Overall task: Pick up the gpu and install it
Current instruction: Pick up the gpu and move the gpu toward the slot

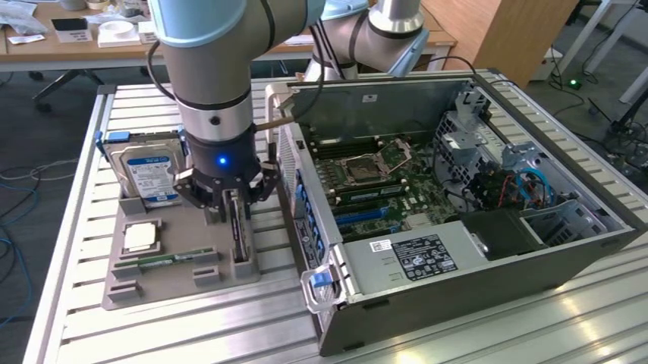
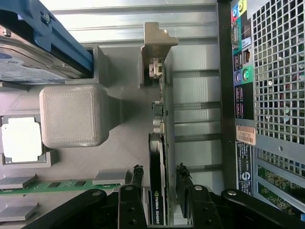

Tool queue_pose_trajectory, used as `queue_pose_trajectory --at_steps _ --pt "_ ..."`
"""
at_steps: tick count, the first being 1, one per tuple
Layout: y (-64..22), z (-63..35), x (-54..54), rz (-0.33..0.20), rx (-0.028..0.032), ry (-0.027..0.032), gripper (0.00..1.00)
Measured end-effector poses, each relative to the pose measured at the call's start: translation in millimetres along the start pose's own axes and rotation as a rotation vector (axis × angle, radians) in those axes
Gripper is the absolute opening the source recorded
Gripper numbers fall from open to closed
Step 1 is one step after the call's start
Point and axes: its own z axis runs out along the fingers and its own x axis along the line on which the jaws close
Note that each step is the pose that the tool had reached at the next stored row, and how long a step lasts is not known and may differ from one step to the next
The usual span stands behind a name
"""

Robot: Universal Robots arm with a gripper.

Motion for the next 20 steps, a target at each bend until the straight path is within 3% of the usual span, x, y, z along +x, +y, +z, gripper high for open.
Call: queue_pose_trajectory --at_steps 20 --pt "3.0 8.5 1.6 0.0 0.0002 0.0002 0.42"
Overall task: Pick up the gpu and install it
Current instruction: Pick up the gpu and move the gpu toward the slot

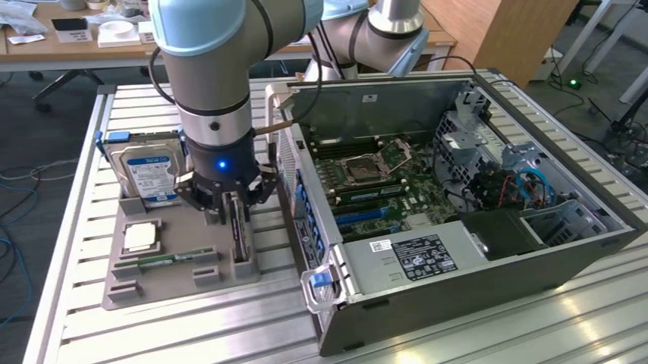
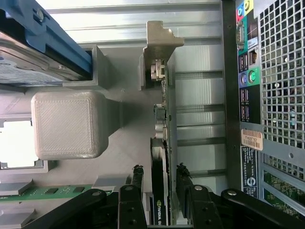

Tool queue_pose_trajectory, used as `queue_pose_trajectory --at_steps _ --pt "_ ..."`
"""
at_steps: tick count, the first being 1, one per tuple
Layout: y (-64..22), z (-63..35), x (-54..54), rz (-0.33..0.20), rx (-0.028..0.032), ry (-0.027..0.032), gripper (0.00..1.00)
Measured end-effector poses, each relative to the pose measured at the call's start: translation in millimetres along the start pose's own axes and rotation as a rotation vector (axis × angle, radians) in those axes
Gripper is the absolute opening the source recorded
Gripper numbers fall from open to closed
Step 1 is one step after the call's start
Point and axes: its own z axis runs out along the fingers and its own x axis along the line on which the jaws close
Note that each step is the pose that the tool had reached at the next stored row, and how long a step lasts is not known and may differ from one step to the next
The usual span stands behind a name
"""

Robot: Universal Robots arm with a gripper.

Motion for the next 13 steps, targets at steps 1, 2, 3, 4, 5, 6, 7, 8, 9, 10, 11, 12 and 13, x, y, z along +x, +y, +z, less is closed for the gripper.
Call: queue_pose_trajectory --at_steps 1,2,3,4,5,6,7,8,9,10,11,12,13 --pt "0.0 0.1 0.0 0.0 -0.0001 -0.0001 0.42" --pt "0.0 0.4 0.0 0.0 -0.0002 -0.0002 0.42" --pt "0.1 1.0 0.0 0.0 -0.0006 -0.0006 0.42" --pt "0.1 1.5 0.0 0.0 -0.0004 -0.0004 0.42" --pt "0.0 1.9 0.1 0.0 -0.0002 -0.0002 0.42" --pt "0.0 2.4 0.1 0.0 -0.0002 -0.0002 0.42" --pt "0.0 2.9 0.1 0.0 -0.0002 -0.0002 0.42" --pt "-0.1 3.1 0.1 0.0 -0.0001 0.0 0.42" --pt "-0.1 3.1 0.1 0.0 -0.0001 0.0 0.42" --pt "-0.1 3.1 0.1 0.0 0.0 0.0 0.42" --pt "0.0 3.1 0.1 0.0 0.0 0.0 0.42" --pt "0.0 3.2 0.1 0.0 -0.0002 -0.0002 0.42" --pt "0.0 3.2 0.1 0.0 -0.0002 -0.0002 0.42"
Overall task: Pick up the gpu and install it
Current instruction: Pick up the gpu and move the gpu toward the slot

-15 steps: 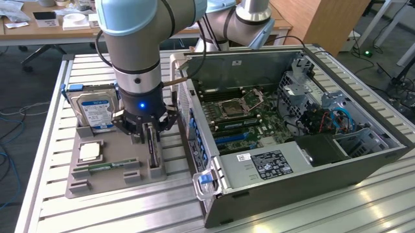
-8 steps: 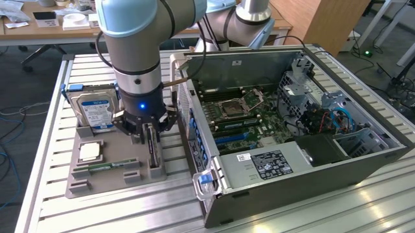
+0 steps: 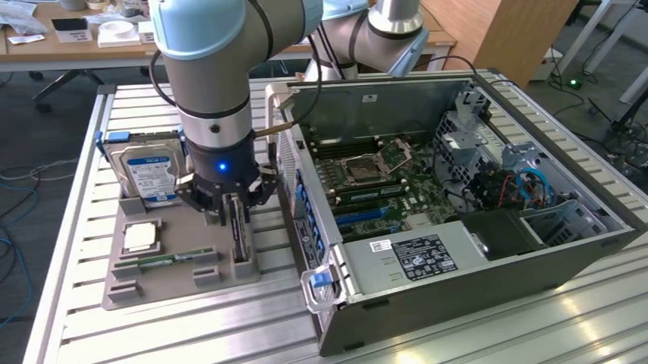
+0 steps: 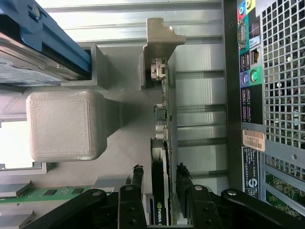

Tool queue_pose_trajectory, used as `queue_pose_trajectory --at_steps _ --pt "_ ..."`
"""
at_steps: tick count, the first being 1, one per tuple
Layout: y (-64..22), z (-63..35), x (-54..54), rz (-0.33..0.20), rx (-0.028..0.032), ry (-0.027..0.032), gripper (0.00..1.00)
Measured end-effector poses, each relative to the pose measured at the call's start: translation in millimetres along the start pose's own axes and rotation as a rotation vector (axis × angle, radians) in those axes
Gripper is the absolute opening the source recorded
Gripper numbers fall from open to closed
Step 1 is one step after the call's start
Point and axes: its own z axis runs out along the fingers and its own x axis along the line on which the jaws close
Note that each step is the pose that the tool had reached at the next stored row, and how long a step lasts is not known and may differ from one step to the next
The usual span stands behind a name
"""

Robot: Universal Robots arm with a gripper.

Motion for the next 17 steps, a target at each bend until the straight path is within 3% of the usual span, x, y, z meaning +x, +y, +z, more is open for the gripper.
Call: queue_pose_trajectory --at_steps 17 --pt "0.8 3.2 0.2 0.0 0.0 0.0 0.42"
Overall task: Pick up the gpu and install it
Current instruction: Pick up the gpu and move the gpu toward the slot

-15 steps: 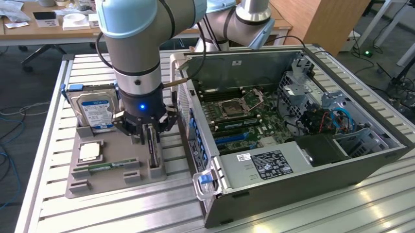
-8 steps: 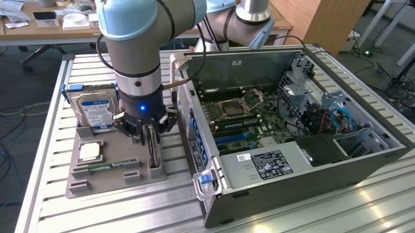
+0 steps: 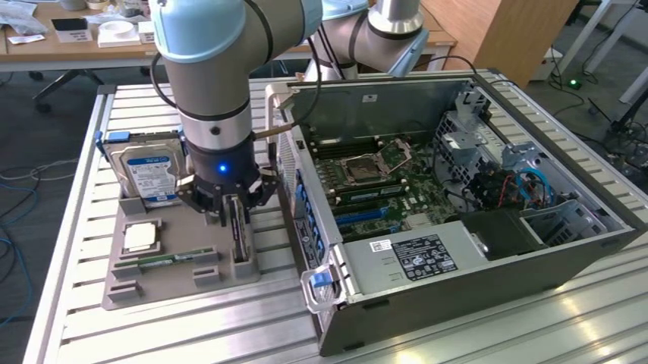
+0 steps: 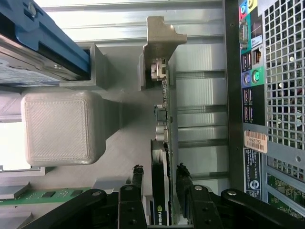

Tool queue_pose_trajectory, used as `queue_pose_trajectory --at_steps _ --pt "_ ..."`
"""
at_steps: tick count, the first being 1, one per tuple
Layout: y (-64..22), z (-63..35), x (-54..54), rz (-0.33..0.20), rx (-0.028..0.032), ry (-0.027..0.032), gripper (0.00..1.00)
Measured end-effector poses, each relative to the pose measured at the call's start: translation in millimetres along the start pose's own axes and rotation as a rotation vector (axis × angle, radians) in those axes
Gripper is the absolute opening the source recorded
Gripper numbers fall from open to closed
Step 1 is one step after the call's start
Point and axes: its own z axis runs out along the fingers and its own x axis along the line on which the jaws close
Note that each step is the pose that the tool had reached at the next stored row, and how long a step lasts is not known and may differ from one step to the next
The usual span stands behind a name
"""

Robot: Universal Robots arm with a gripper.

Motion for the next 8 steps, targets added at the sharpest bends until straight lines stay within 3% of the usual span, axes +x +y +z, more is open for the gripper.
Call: queue_pose_trajectory --at_steps 8 --pt "2.8 0.1 0.1 0.0 -0.0001 0.0 0.42"
